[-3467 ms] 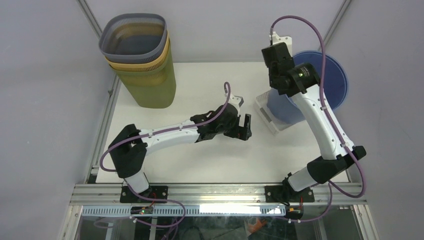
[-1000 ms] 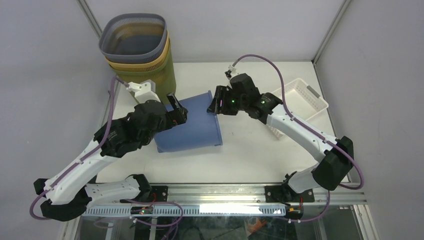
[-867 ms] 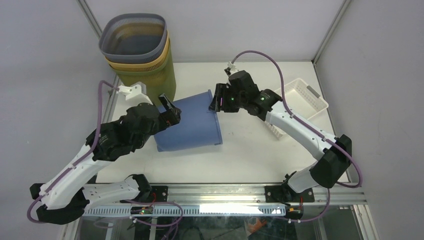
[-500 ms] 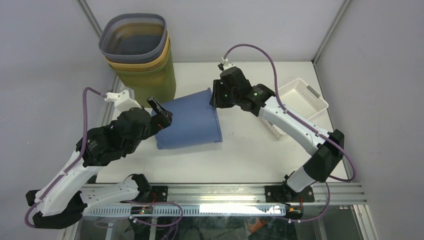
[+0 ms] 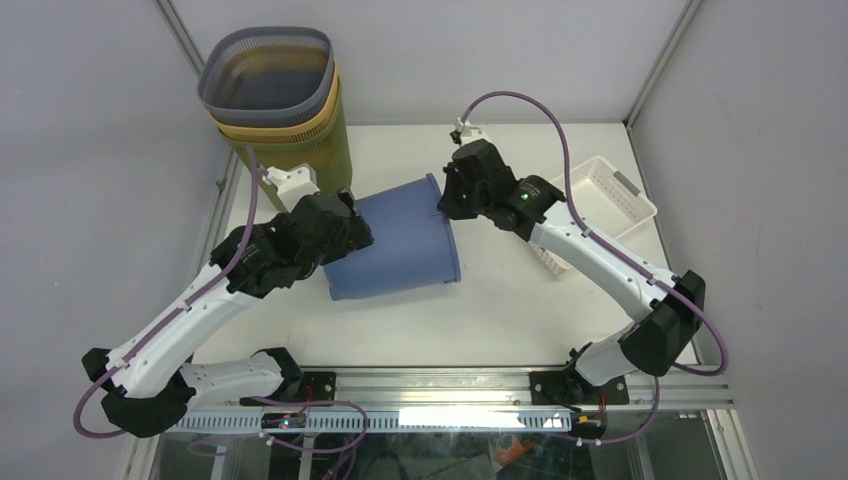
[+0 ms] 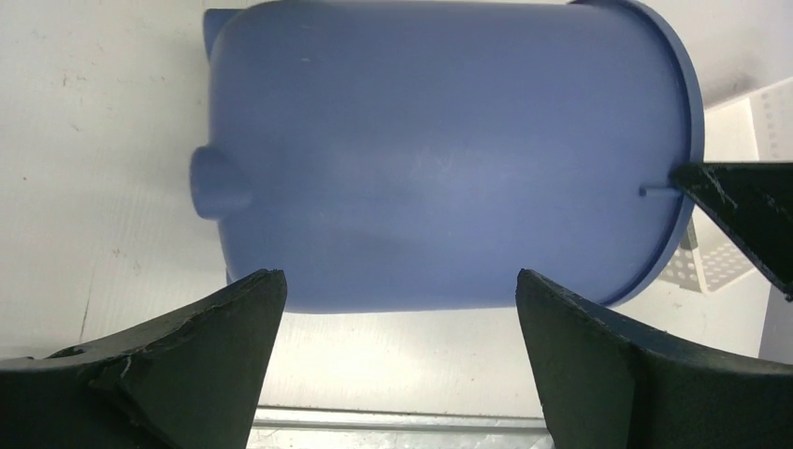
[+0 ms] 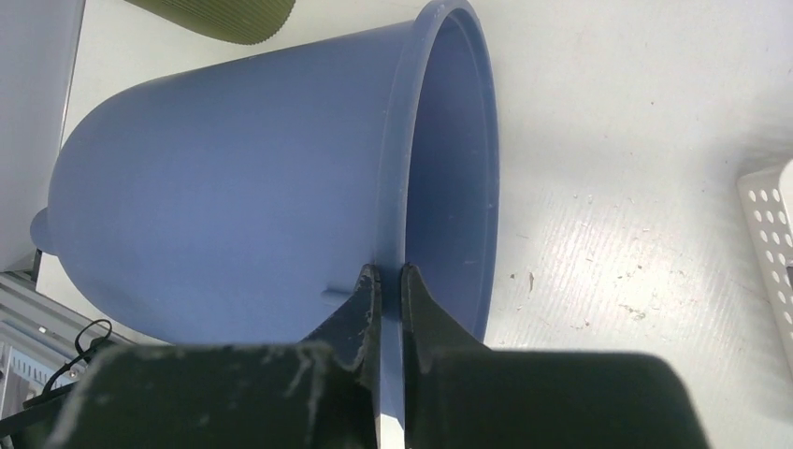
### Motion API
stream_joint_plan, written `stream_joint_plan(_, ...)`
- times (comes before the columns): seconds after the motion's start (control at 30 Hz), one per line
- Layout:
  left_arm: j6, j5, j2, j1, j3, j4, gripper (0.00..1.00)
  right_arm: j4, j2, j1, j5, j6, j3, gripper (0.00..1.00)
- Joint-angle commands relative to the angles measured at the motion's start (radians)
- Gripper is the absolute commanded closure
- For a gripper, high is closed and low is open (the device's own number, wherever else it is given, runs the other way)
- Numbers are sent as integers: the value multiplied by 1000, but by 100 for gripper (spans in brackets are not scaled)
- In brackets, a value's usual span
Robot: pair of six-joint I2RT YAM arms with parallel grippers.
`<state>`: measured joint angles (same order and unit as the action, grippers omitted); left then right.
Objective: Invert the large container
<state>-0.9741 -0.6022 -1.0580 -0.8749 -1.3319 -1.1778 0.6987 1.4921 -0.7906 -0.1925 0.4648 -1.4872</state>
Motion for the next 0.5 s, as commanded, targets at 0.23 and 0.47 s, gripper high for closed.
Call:
stream_joint_plan(0.23, 40, 128, 138, 163, 50, 90, 1, -32, -77, 145, 155, 15, 199, 100)
stream_joint_plan(0.47, 30, 256, 205, 259, 213, 247, 1, -155, -119, 239, 363, 32, 322, 100)
